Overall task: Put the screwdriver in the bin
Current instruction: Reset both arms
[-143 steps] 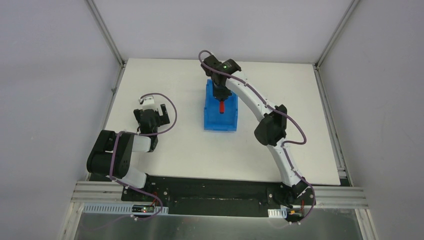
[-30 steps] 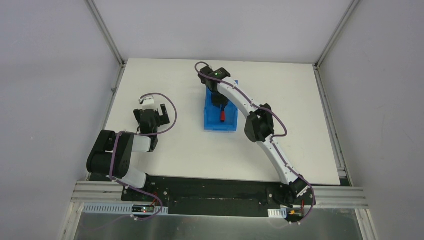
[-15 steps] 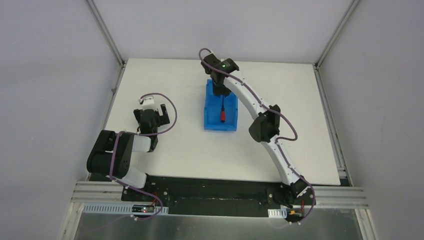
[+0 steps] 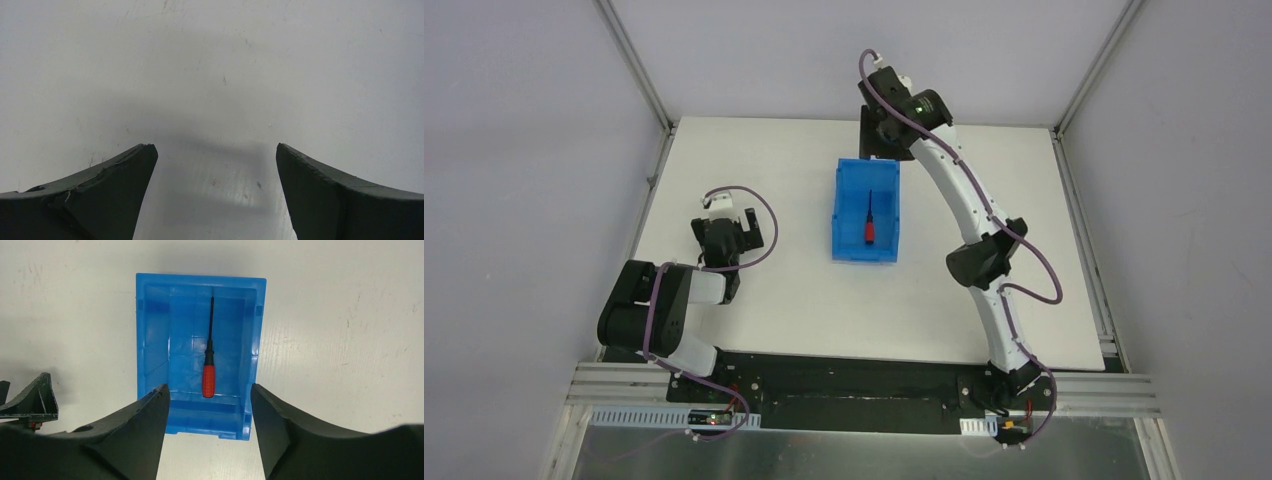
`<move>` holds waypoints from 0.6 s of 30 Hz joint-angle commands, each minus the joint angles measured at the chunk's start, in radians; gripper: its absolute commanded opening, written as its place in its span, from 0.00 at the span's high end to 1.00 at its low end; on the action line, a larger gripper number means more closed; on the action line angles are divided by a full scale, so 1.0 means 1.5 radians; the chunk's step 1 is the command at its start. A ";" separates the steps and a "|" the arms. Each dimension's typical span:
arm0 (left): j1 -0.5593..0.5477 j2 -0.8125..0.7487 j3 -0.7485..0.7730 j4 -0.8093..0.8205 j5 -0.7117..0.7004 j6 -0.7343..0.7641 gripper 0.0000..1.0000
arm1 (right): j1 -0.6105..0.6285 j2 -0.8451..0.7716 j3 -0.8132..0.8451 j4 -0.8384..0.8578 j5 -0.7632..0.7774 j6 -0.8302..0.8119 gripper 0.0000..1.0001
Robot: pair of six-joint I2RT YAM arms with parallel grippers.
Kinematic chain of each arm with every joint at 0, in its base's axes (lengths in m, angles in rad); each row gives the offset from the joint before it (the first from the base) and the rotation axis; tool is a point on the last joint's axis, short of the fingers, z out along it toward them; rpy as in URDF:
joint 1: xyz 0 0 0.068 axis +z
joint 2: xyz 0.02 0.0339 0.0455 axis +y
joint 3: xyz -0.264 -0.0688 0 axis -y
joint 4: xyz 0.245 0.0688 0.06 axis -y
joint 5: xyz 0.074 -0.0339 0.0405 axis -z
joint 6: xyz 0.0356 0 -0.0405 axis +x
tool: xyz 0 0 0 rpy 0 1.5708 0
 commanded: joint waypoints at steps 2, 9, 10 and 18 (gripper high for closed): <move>0.003 0.000 0.009 0.013 -0.009 -0.003 0.01 | -0.016 -0.054 -0.022 0.019 -0.044 -0.030 0.33; 0.003 -0.001 0.009 0.012 -0.009 -0.003 0.01 | -0.059 -0.133 -0.170 0.074 -0.092 -0.059 0.31; 0.003 0.000 0.009 0.012 -0.009 -0.003 0.01 | -0.069 -0.148 -0.203 0.086 -0.094 -0.062 0.31; 0.004 0.000 0.009 0.012 -0.009 -0.003 0.01 | -0.200 -0.308 -0.524 0.230 -0.104 -0.130 0.30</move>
